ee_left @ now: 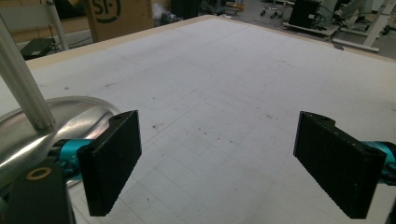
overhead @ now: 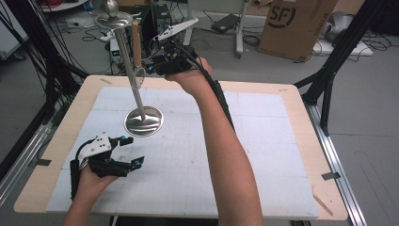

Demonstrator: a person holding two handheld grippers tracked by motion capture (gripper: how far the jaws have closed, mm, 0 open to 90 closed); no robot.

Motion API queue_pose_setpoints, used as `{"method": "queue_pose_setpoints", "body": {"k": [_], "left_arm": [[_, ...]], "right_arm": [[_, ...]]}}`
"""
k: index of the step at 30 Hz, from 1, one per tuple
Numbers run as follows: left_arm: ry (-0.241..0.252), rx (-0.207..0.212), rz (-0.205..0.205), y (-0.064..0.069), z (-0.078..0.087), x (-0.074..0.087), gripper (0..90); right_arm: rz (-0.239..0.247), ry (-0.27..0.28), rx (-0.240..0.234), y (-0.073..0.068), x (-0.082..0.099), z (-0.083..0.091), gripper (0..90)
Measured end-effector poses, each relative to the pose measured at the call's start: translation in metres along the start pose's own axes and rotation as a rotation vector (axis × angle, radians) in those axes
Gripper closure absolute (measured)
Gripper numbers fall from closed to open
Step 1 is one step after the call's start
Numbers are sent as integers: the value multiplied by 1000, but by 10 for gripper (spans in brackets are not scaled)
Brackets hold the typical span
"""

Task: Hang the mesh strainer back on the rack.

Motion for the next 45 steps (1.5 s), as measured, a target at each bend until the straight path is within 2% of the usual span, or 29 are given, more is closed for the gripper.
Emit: {"method": "queue_pose_setpoints", "body": {"k": [8, 20, 33, 39, 41, 45], "left_arm": [[1, -1, -3, 0, 1, 0, 157], [-1, -2, -3, 1, 0, 0, 157], [-3, -6, -3, 1, 1, 0, 157], [-8, -7, -8, 1, 0, 0, 157], [-10, -9, -8, 1, 0, 0, 157], [-14, -7, -10, 1, 0, 0, 157]], "right_arm": [[23, 12, 6, -5, 0, 16, 568], [28, 31, 23, -1, 19, 42, 537], [26, 73, 35, -2, 50, 78, 506], [4, 85, 55, 1, 66, 93, 487], [16, 101, 67, 3, 72, 98, 480], [7, 110, 77, 4, 84, 108, 469]]}}
Point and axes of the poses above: each handheld gripper's, and its own axes: z roughly backward along the jaws, x roughly out of its underside, y roughly to its right, the point moved 3 cm from there along -z, roughly forward along the jaws, and after that the axes turned 4 degrees about x, right-handed, at the moved point
